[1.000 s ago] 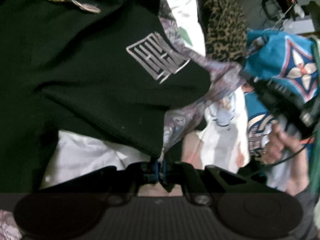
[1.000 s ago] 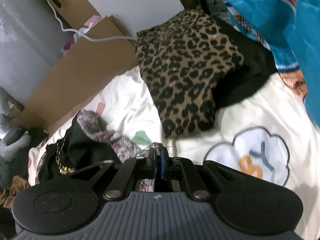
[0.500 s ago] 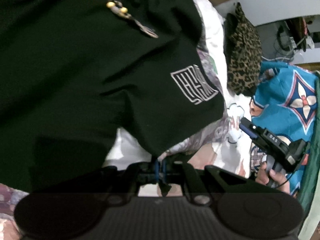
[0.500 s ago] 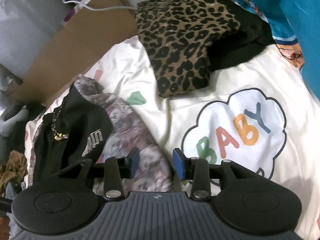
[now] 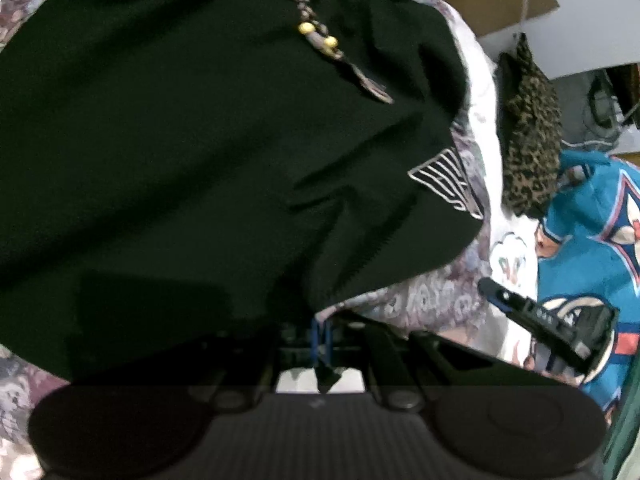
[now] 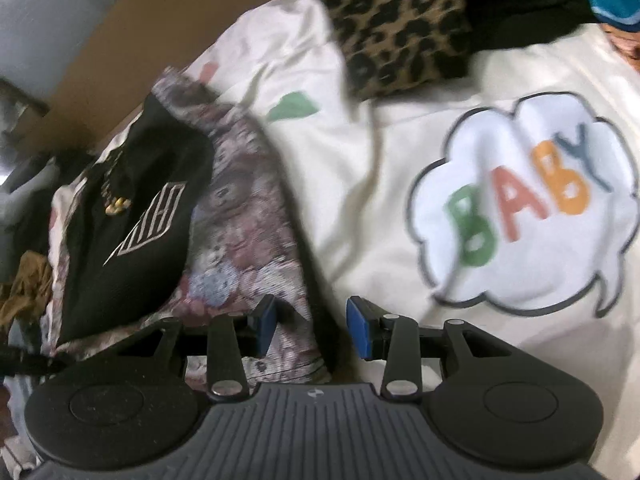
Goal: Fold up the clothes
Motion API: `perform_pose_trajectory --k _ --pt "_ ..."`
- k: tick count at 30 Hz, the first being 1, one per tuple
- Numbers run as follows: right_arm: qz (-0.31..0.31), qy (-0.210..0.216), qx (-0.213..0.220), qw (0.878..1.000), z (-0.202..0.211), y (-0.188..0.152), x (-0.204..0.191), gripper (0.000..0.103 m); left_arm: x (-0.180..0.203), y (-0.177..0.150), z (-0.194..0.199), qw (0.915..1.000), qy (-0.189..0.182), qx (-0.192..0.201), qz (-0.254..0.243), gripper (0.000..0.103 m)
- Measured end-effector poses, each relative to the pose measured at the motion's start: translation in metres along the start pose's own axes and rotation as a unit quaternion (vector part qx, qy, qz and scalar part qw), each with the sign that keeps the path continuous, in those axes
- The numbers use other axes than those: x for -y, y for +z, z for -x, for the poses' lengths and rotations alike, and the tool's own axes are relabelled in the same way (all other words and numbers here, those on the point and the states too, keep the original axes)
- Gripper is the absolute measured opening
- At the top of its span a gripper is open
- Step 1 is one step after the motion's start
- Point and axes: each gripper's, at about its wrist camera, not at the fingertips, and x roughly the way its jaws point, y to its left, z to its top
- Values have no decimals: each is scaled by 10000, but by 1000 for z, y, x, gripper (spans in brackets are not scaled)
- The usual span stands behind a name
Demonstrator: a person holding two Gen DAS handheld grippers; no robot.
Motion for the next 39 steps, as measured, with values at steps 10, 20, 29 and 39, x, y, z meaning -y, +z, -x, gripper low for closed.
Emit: perform_pose_trajectory --k 10,20,29,39 --pt "653 267 -132 9974 4 -9 -20 9 -1 -5 -3 9995 -7 -280 -151 4" --pt "843 158 -181 9961 59 7 -27 3 25 -16 5 9955 -257 -790 -465 4" --pt "535 -120 -224 9982 65 23 -3 3 33 -17 -5 9948 75 -859 -533 29" --pt "442 -528 -26 9976 52 37 23 3 31 -36 -48 9920 245 -1035 -682 40"
